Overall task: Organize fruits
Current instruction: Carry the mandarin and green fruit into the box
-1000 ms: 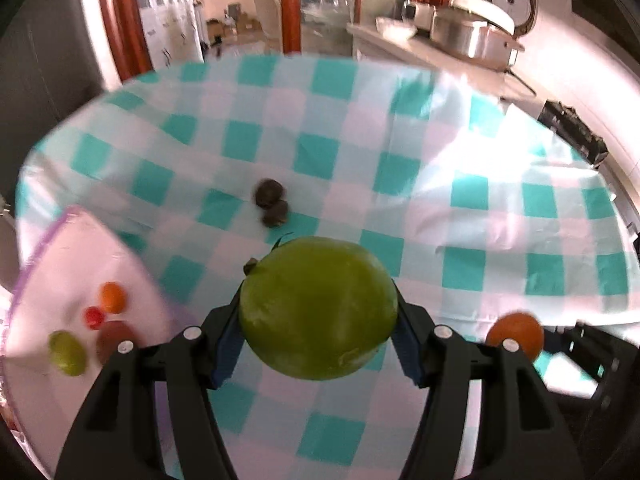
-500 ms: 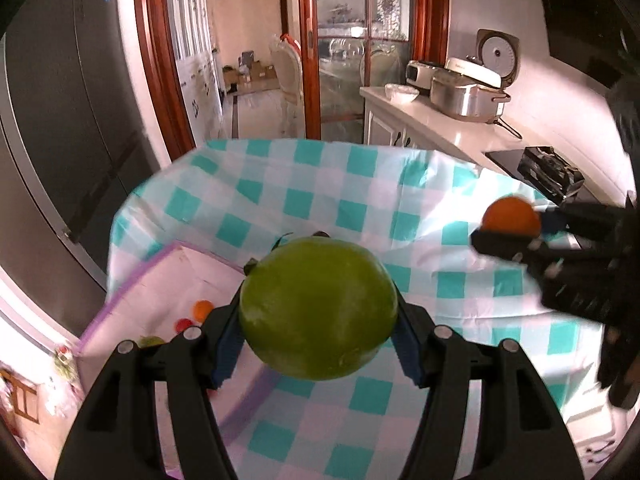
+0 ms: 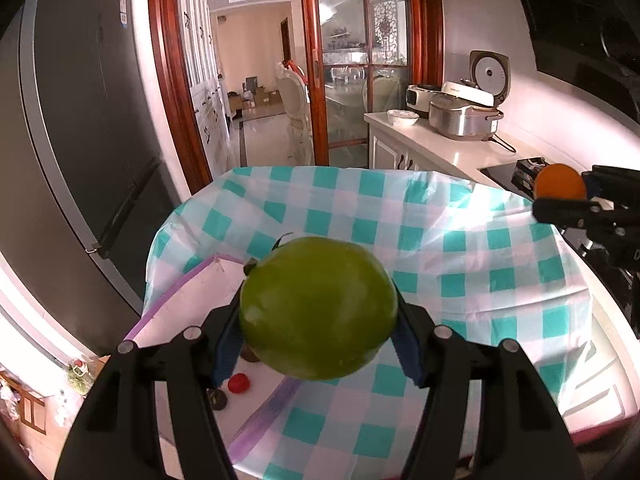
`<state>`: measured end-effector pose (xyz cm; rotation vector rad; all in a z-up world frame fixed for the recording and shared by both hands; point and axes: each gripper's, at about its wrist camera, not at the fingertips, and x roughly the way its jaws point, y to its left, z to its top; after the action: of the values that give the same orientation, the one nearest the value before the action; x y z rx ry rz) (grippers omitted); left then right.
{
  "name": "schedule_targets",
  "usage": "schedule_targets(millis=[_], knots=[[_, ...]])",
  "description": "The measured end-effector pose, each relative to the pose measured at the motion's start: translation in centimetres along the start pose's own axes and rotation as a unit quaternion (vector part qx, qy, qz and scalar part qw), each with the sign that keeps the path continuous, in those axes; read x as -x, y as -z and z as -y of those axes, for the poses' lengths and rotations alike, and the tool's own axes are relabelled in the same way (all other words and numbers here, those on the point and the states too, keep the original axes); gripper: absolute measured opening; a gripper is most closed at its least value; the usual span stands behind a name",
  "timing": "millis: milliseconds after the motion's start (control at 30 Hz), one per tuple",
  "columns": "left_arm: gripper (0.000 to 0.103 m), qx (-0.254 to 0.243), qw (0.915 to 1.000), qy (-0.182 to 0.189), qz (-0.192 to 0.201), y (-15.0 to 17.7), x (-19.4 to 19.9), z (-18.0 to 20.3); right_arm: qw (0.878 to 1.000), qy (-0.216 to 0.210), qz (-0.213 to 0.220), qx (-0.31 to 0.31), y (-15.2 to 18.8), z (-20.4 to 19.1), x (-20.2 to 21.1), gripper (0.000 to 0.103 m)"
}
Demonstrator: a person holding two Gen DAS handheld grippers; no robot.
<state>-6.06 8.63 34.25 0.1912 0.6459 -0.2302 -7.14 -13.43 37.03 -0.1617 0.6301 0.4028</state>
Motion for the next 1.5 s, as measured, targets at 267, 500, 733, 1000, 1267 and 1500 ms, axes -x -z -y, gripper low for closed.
schedule_targets(millis=[267,500,733,1000,1267,1500], knots=[[0.064,0.039,0.9991,0.003,-0.018,2.4,0.7,-1.8,1.0,0.002,-0.03,0.009,4.1,-0.4,0.3,0.044],[0.064,0.028,0.9989,-0.001,-0.038,3.6,-0.3,-2.7,0.997,-0.018,-0.066,0.023,5.0,-2.2,-3.1,0.044],[0.064,0.06,0.9946,-0.006,-0.084,5.8,-2.8,-6.7,0.992,-0.059,-0.109,0.028,3.5,-5.6,-8.9,0.044],[0.064,0.096,0.9865,-0.011,-0.133,9.1,-7.2,-12.6,0.983,-0.109,-0.141,0.045,0.4,-11.6,-17.7,0.044],[0.064,0.121,0.9804,-0.016,-0.154,8.8,-11.7,-17.4,0.974,-0.146,-0.165,0.051,-2.9,-16.2,-27.1,0.044],[0.064,0.172,0.9584,-0.026,-0.226,9.0,-19.2,-21.7,0.95,-0.154,-0.265,0.057,-1.5,-17.1,-35.4,0.044]])
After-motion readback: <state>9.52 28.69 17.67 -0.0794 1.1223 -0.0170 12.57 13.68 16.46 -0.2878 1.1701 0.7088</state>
